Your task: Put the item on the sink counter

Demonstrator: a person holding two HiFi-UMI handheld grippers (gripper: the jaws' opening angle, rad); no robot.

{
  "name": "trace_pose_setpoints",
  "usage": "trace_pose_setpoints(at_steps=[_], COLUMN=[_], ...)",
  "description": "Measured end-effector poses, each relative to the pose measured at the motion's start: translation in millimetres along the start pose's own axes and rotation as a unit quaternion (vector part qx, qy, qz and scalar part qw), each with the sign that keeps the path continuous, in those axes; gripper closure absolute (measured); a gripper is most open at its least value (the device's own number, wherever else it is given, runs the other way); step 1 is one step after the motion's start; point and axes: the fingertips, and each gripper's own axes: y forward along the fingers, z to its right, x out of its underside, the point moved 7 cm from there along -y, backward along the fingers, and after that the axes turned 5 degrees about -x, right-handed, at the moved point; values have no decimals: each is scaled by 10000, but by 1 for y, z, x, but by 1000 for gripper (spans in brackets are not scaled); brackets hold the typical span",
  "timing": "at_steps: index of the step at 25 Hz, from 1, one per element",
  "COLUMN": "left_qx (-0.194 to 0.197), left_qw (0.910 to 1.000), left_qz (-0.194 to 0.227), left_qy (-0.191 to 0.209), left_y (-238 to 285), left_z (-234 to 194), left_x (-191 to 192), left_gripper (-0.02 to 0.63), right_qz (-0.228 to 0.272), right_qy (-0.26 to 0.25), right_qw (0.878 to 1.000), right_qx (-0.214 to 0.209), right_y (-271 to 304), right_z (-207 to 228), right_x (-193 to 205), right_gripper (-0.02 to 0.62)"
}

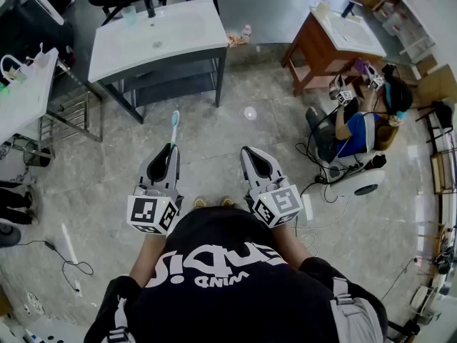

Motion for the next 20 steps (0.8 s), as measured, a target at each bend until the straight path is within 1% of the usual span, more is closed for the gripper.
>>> trace_pose_setpoints(at_steps=[7, 11, 20], left_qx=[-5, -16, 164], left_qw=[10000, 10000, 9996], left_qz=[-28, -25, 55], left_qy=[-16, 55, 210], left_y=[-10, -14, -15], left_z=[-11, -23, -53], left_x=[-1, -1, -3], left_gripper=[548, 548, 548], right_qz=[56, 36, -1], right_qy=[136, 159, 116], right_qw=[9999, 9998, 9999], right_qx=[-61, -68, 68], right_y=[5, 13, 39], right_z=[-14, -23, -42], right_x=[3, 6, 12], right_gripper=[577, 577, 577])
